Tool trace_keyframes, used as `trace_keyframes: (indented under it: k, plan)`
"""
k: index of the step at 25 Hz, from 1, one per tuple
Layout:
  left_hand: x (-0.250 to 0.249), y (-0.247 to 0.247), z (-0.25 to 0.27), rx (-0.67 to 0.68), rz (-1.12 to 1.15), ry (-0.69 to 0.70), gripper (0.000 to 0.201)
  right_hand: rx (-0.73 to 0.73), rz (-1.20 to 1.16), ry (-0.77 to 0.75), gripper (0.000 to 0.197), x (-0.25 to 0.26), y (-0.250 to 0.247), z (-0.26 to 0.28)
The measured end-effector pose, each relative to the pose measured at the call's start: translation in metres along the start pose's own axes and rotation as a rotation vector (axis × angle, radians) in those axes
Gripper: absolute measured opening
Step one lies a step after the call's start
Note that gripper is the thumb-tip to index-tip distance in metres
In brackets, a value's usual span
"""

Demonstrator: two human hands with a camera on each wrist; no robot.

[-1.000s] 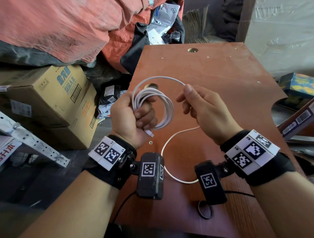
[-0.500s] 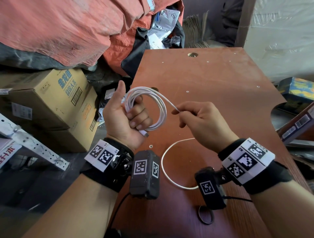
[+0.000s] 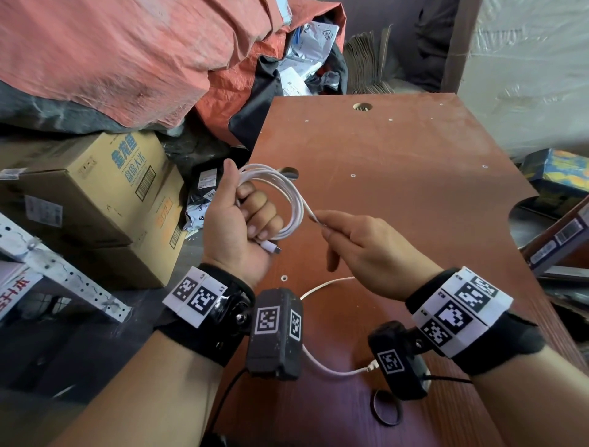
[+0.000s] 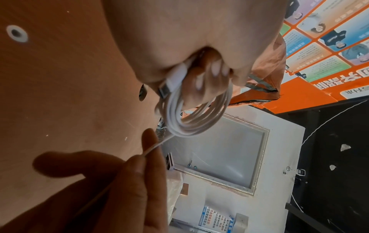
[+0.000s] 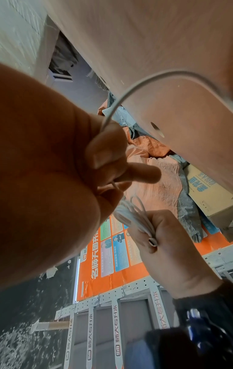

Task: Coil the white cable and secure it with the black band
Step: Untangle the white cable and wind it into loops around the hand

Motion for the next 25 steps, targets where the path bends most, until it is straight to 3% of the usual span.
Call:
trace_keyframes:
  k: [7, 10, 15, 25]
  plan:
    - [-0.004, 0.000, -0.001, 0.047, 0.066, 0.002, 0.046, 0.035, 0.051, 0.016, 0.026, 0.001, 0.005, 0.002]
    - [-0.002, 0.003, 0.002, 0.018, 0.060, 0.001, 0.047, 0.082, 0.098, 0.000, 0.033, 0.008, 0.009, 0.002]
    - [0.004, 0.010, 0.004, 0.011, 0.058, -0.018, 0.054, 0.100, 0.179, -0.045, 0.028, 0.009, 0.009, 0.001]
    - [0.011, 0.015, -0.002, 0.093, -0.039, -0.035, 0.044, 0.097, 0.235, -0.149, 0.021, 0.018, 0.010, -0.002]
Point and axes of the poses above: each hand's wrist, its own z-axis away from the middle knuckle, its own y-axis out of the palm, x = y × z, the point moved 8 cm from there along -z, towards the middle knuckle, and after that the axes turned 10 degrees about -y, right-handed, at the moved point
